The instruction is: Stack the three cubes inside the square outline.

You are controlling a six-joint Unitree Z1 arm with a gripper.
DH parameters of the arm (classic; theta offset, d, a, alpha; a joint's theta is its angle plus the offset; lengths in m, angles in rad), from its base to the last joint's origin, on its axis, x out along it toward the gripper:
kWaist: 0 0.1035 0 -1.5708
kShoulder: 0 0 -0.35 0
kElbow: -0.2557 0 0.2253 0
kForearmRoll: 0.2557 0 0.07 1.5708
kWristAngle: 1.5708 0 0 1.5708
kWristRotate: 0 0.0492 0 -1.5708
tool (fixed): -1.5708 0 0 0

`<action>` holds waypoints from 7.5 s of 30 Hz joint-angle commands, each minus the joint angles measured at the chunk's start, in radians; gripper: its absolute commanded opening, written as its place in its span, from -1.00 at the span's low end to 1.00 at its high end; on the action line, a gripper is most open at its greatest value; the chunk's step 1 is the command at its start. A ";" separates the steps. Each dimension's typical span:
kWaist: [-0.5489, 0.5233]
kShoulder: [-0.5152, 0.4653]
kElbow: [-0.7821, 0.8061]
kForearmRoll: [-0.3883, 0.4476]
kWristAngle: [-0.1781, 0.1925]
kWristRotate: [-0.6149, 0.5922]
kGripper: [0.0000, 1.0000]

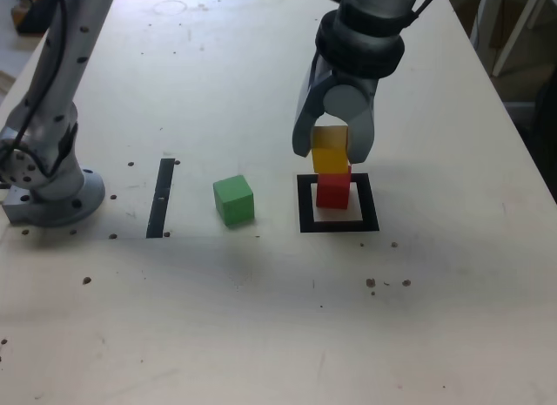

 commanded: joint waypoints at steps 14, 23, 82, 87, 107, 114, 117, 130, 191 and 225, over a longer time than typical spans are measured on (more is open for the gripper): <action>0.005 0.037 -0.013 -0.002 0.006 0.010 -0.39; 0.009 0.044 -0.012 -0.009 0.001 0.020 0.80; -0.078 -0.303 0.659 -0.267 -0.106 -0.388 0.94; -0.056 -0.260 0.672 -0.284 -0.131 -0.356 0.89; -0.026 -0.191 0.670 -0.316 -0.152 -0.310 0.38; -0.026 -0.188 0.667 -0.322 -0.146 -0.308 0.10; -0.026 -0.188 0.666 -0.323 -0.141 -0.308 -0.08; -0.026 -0.189 0.660 -0.327 -0.129 -0.306 -0.47; -0.043 -0.049 -0.106 0.093 0.038 -0.021 -0.47; -0.045 -0.084 -0.077 0.085 0.051 -0.006 0.99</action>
